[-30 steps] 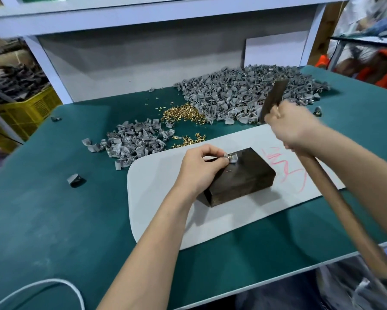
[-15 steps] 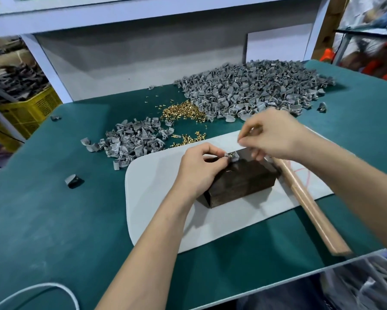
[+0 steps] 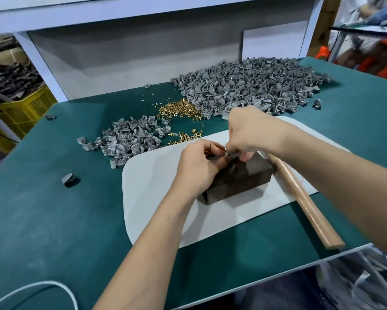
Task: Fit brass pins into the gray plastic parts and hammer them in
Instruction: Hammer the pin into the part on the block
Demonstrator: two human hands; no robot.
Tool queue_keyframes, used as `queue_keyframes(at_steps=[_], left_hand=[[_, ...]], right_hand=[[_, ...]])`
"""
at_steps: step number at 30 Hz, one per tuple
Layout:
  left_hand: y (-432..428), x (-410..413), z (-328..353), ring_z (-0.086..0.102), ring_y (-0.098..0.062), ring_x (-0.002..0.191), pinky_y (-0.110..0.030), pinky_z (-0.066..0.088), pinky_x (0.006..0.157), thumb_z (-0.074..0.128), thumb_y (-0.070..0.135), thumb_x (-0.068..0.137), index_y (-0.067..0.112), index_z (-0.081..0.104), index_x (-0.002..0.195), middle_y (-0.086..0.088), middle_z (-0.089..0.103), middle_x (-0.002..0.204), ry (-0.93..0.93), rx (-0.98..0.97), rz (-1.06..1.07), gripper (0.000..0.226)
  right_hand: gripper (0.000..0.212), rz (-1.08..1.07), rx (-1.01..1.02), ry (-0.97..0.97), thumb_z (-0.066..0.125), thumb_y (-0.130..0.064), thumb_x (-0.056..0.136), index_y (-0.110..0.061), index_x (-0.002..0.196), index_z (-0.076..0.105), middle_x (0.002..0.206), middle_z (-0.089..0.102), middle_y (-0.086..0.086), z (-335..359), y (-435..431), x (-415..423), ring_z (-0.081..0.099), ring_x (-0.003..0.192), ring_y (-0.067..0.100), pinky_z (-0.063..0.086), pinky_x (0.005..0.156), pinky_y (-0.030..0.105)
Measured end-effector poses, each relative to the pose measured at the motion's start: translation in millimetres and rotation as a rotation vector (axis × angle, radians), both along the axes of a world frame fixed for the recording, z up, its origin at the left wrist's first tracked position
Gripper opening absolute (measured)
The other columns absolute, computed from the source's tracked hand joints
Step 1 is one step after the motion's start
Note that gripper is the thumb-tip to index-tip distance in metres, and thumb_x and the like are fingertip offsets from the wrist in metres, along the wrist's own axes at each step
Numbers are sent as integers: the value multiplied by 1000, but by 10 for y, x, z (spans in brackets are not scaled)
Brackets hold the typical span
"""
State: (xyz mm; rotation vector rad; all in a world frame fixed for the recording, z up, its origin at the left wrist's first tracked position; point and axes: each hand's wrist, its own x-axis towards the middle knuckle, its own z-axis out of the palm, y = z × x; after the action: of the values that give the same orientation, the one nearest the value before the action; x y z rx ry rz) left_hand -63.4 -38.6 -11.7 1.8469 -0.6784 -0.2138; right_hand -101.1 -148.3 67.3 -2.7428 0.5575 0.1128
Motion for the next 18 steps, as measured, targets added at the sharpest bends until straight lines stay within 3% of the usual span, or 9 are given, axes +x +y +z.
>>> queue_keyframes(at_steps=[4,7,9,11,13,15,18], left_hand=[[-24,-32,-20,64,-21,81,-40,52,83,76,4,75,21,54,56,-3,70,87,-41,-9,47,34],[-39,-55,-33,63,-28,82,-45,51,78,77,11,74,25,51,50,-4,68,80,-94,24,108,38],[-50,-55,-41,64,-31,82,-47,51,78,77,12,75,23,53,52,-7,69,79,-57,19,129,34],[-56,-55,-42,65,-32,83,-48,52,80,77,11,75,23,55,53,-9,71,79,-5,5,137,33],[-61,-59,-38,65,-31,81,-47,52,80,78,12,74,22,56,53,-8,70,76,7,4,155,32],[-65,-68,-39,65,-31,77,-47,53,78,80,12,72,23,58,52,-7,69,72,9,-4,166,32],[-67,-82,-47,59,-24,65,-46,54,75,80,11,72,23,59,49,-1,64,61,15,-22,157,33]], right_hand=[[19,-39,-69,62,64,-3,83,-4,74,47,57,62,13,27,87,43,67,49,21,59,58,34],[15,-52,-109,105,62,0,84,1,72,53,45,59,12,62,145,103,68,54,22,59,60,35],[9,-70,-81,171,61,2,86,10,86,57,48,62,14,96,170,149,70,64,26,59,70,40],[18,-89,-30,319,57,-4,92,12,100,56,68,67,14,114,171,195,70,73,23,55,87,38],[21,-123,-9,435,52,-11,96,9,92,55,64,65,10,102,151,247,64,55,15,52,90,36],[23,-134,-3,476,50,-12,97,6,81,52,57,62,9,66,113,314,57,36,12,52,75,31],[24,-162,44,514,46,-15,98,2,81,51,73,58,7,10,66,356,52,33,8,49,74,28]])
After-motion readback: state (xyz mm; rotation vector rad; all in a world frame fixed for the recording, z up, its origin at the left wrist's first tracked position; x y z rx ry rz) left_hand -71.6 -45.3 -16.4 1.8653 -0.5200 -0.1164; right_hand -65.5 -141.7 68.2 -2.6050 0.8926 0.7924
